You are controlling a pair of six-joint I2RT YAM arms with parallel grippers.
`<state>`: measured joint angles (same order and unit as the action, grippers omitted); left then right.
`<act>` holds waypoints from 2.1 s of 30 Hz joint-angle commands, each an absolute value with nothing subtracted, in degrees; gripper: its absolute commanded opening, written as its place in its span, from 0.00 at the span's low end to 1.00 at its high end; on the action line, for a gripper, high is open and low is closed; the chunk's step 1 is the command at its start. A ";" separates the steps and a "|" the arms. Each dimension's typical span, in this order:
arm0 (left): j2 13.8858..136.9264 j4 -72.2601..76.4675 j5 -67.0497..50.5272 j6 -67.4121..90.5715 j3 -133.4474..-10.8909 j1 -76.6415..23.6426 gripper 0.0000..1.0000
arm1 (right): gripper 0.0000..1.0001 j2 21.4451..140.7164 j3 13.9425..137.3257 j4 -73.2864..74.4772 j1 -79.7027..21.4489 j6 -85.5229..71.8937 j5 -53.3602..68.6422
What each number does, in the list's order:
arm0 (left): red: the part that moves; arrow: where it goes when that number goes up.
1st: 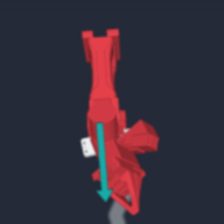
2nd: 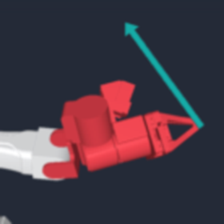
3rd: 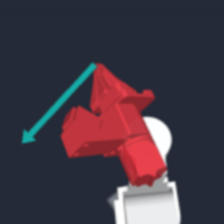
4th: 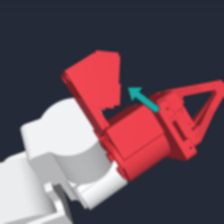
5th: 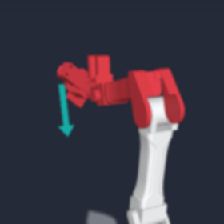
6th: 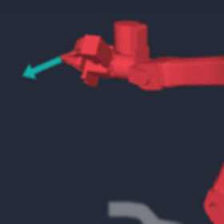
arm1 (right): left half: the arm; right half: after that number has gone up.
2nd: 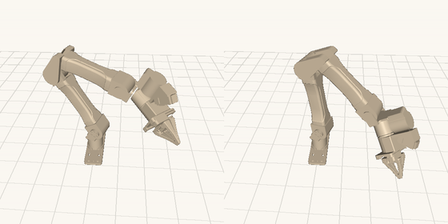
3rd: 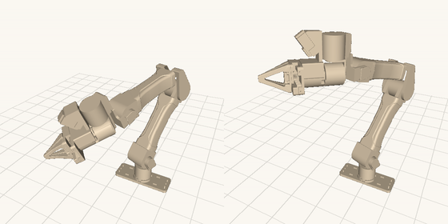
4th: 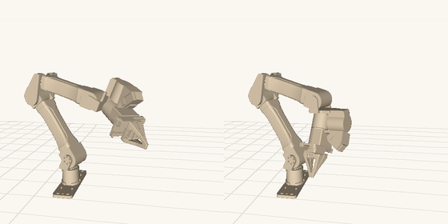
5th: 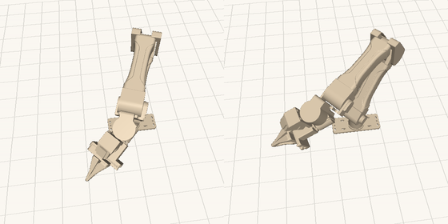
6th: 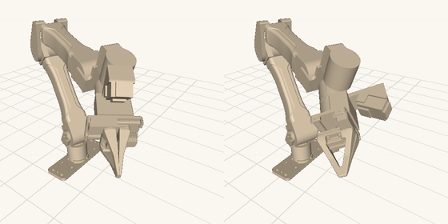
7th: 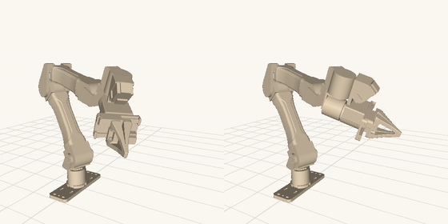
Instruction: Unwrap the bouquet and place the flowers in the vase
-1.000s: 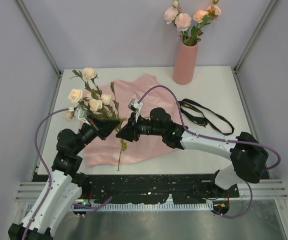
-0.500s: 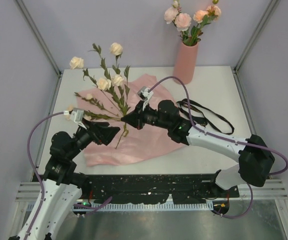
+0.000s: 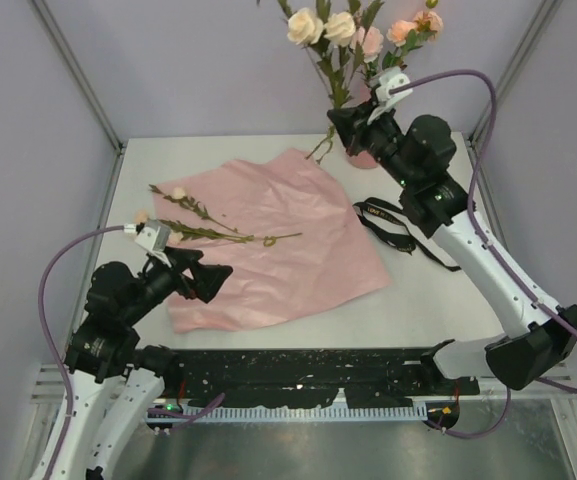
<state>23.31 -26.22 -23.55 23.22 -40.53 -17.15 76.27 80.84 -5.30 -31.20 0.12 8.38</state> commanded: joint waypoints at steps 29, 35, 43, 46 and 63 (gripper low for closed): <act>18.46 -30.59 -13.36 16.26 -37.18 -17.40 0.97 | 0.05 102.21 112.05 -13.10 -7.03 9.14 3.69; 18.28 -30.67 -12.66 16.17 -37.18 -17.49 0.97 | 0.06 106.87 117.42 -11.78 -6.33 9.41 3.34; 19.25 -31.38 -11.69 15.73 -37.44 -17.31 0.97 | 0.05 110.56 116.46 -12.13 -5.98 6.59 0.53; 19.16 -31.29 -11.51 15.73 -37.35 -17.49 0.97 | 0.05 111.18 114.44 -14.58 -5.98 5.89 0.18; 18.81 -31.55 -10.46 15.56 -37.35 -17.31 0.97 | 0.05 124.80 115.31 -27.43 -5.80 5.01 4.13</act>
